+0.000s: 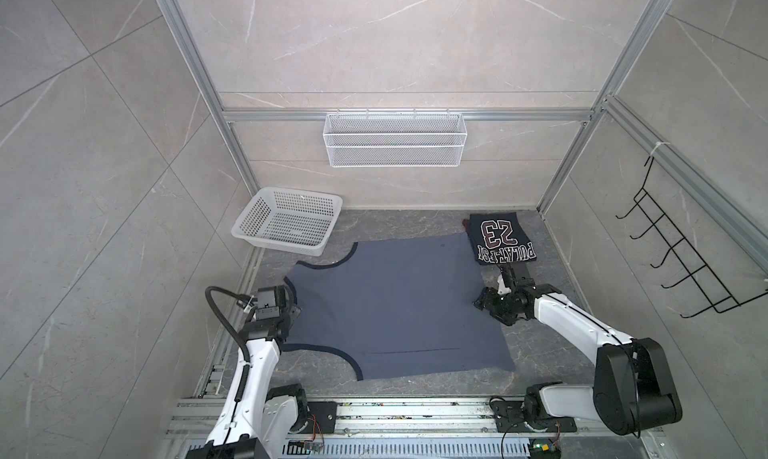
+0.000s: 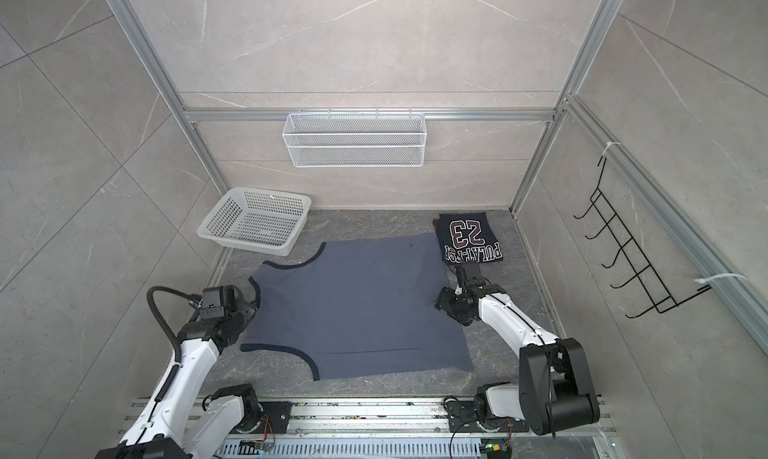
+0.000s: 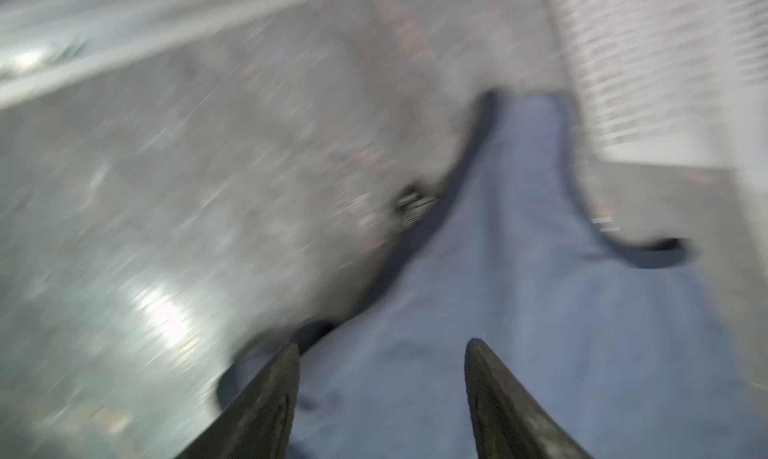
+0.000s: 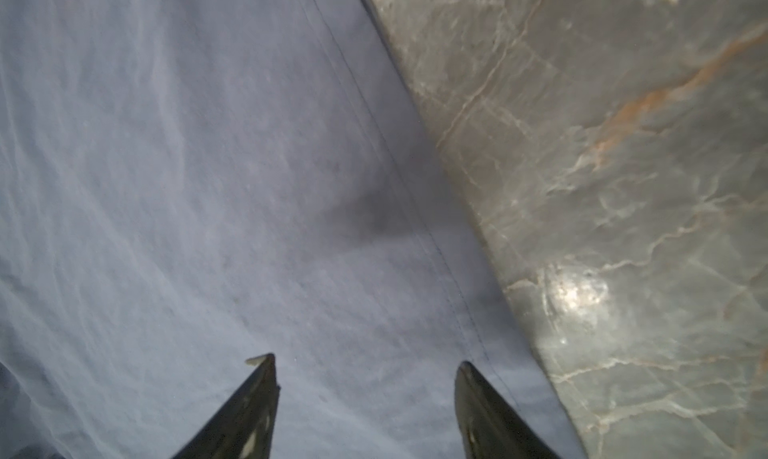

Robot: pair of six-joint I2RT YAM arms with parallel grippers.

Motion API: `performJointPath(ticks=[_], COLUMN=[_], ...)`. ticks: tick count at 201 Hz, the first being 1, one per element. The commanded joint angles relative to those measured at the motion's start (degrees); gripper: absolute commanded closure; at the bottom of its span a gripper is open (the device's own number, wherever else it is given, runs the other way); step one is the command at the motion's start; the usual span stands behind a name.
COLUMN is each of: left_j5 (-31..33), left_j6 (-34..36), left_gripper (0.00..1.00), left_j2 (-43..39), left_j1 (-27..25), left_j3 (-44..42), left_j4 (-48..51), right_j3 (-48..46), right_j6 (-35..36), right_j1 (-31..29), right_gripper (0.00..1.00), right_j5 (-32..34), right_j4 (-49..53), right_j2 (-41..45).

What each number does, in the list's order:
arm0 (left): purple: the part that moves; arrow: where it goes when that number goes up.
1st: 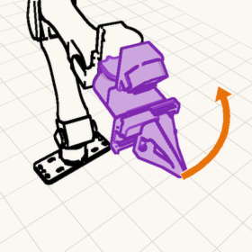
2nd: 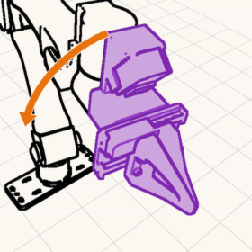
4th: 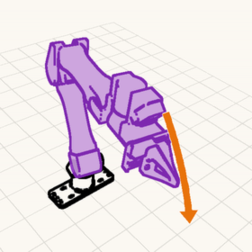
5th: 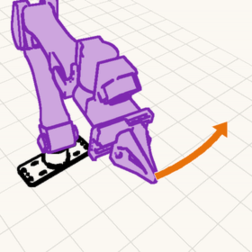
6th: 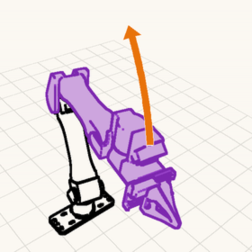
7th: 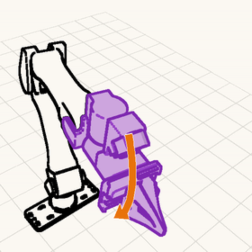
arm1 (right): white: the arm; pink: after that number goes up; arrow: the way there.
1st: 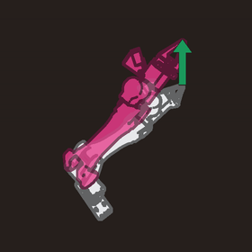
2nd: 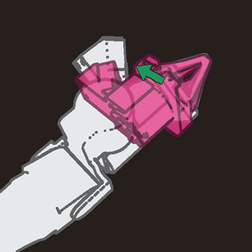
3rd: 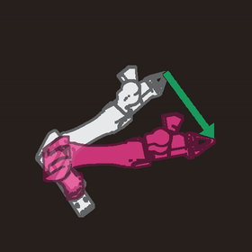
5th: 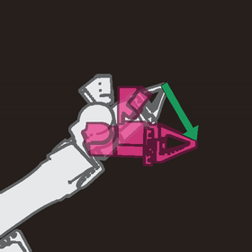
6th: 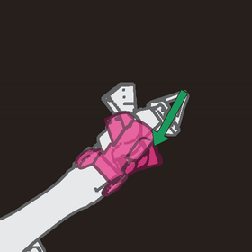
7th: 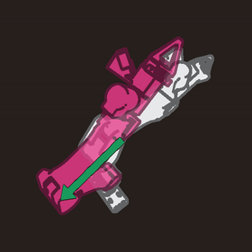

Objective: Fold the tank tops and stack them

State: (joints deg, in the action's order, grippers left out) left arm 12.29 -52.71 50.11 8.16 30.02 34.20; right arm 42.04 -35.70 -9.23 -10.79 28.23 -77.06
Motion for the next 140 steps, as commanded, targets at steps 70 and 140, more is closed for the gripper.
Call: performJointPath(ticks=[70, 140], left_j5=[-3.4, 1.1], left_j6=[3.6, 3.8], left_gripper=[0.56, 0.87], left_j2=[15.2, 0.7], left_j1=[3.0, -2.4], left_j3=[0.7, -0.3], left_j4=[-5.2, -10.7], right_j3=[-2.2, -2.4], right_j6=[1.8, 1.8], right_j1=[0.0, 0.0], right_gripper=[0.31, 0.31], right_j5=[-4.4, -4.9], right_j4=[-1.9, -2.2], right_j2=[-0.4, -0.4])
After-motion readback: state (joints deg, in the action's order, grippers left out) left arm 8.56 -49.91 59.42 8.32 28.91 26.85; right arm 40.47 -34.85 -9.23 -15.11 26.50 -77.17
